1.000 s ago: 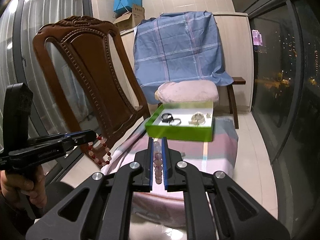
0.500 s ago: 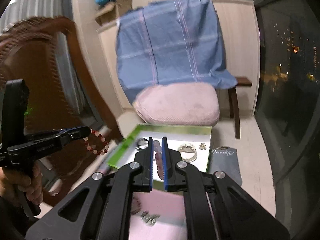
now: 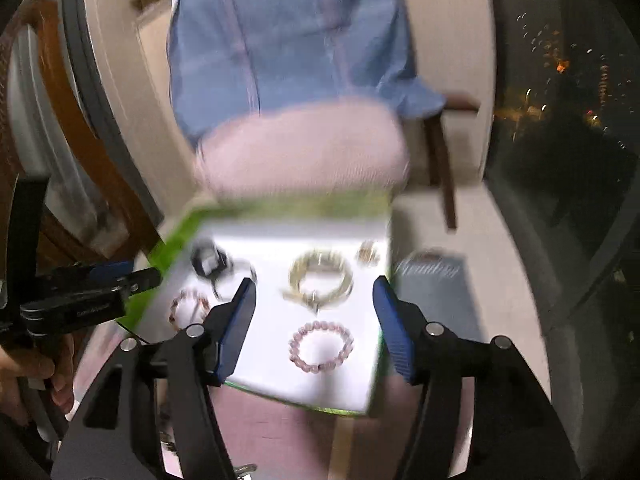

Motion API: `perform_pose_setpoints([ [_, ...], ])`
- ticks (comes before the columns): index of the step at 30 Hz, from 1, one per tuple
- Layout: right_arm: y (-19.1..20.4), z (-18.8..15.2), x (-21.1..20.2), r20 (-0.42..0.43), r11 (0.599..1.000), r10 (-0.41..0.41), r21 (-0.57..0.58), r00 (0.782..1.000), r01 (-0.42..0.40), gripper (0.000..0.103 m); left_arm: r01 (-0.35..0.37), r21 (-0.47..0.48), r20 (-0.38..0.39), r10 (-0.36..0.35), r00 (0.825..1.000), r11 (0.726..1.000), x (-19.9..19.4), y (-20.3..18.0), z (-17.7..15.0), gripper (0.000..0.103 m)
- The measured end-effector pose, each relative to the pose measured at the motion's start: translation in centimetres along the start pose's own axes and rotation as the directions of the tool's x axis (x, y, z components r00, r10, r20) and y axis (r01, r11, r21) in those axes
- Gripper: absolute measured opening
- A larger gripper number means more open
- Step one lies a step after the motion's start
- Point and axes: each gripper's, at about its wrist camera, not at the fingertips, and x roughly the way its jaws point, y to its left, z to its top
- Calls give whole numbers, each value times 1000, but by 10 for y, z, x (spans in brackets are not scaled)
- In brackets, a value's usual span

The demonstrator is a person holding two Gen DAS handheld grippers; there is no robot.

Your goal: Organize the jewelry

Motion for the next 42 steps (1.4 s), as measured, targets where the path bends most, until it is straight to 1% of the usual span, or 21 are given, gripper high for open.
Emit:
perform_pose_setpoints([
  [1, 2, 4, -26, 55, 1000, -3, -13, 998, 4, 67, 3, -3, 77, -3, 997, 1000, -36, 2, 1, 79],
  [2, 6, 7, -63, 133, 1000, -17, -23, 991, 20, 73, -4, -5, 131, 5, 991, 1000, -61, 3, 0, 89],
  [3, 9, 8, -82, 171, 999, -21, -24, 985, 25, 77, -11, -9, 220, 13, 975, 1000, -103, 4, -5, 93],
  [4, 14, 6, -115, 226, 999, -17, -26, 974, 24, 81, -6, -9, 276, 8, 961, 1000, -132, 5, -12, 97],
  [5, 19, 0, -151, 277, 999, -13, -31, 961, 23, 82, 3, -5, 320, -1, 948, 1000, -159, 4, -21, 98],
  [6, 24, -6, -177, 309, 999, -14, -35, 951, 26, 82, 15, 9, 362, -17, 932, 1000, -193, 3, -37, 98],
  [8, 34, -20, -215, 340, 998, -18, -43, 940, 34, 82, 14, 33, 393, -26, 919, 999, -225, -1, -61, 98],
  [9, 40, -32, -235, 344, 998, -14, -52, 939, 34, 82, 1, 53, 398, -22, 917, 999, -244, -5, -81, 98],
  [10, 47, -44, -251, 341, 997, -15, -60, 940, 38, 82, -17, 59, 393, -8, 919, 998, -253, -8, -93, 98],
  [11, 52, -51, -259, 337, 997, -13, -66, 942, 37, 82, -26, 62, 387, 0, 922, 998, -259, -10, -103, 98],
  [13, 64, -78, -278, 320, 997, -16, -72, 947, 41, 82, -20, 57, 360, -2, 933, 998, -269, -14, -129, 98],
  [17, 79, -120, -286, 248, 996, -12, -84, 969, 34, 82, -33, 40, 307, 19, 952, 999, -276, -29, -171, 98],
  [19, 86, -136, -286, 223, 996, -17, -84, 975, 37, 82, -51, 36, 298, 38, 954, 998, -281, -32, -187, 98],
  [22, 91, -153, -287, 186, 996, -14, -81, 982, 29, 82, -18, 17, 252, 13, 968, 1000, -281, -36, -206, 98],
  [24, 96, -158, -290, 177, 996, -11, -80, 984, 26, 82, -15, 16, 231, 11, 973, 1000, -281, -38, -216, 98],
  [25, 97, -160, -292, 175, 997, -11, -79, 985, 25, 82, -18, 19, 223, 13, 975, 1000, -280, -40, -218, 98],
  [28, 101, -162, -298, 180, 997, -5, -77, 984, 19, 82, -13, 25, 231, 7, 973, 1000, -288, -41, -224, 98],
  [33, 105, -162, -305, 197, 997, -2, -81, 980, 19, 82, -10, 25, 244, 3, 970, 1000, -295, -42, -222, 98],
  [42, 103, -164, -310, 201, 996, 4, -87, 980, 14, 82, 0, 27, 238, -6, 971, 1000, -292, -42, -225, 98],
])
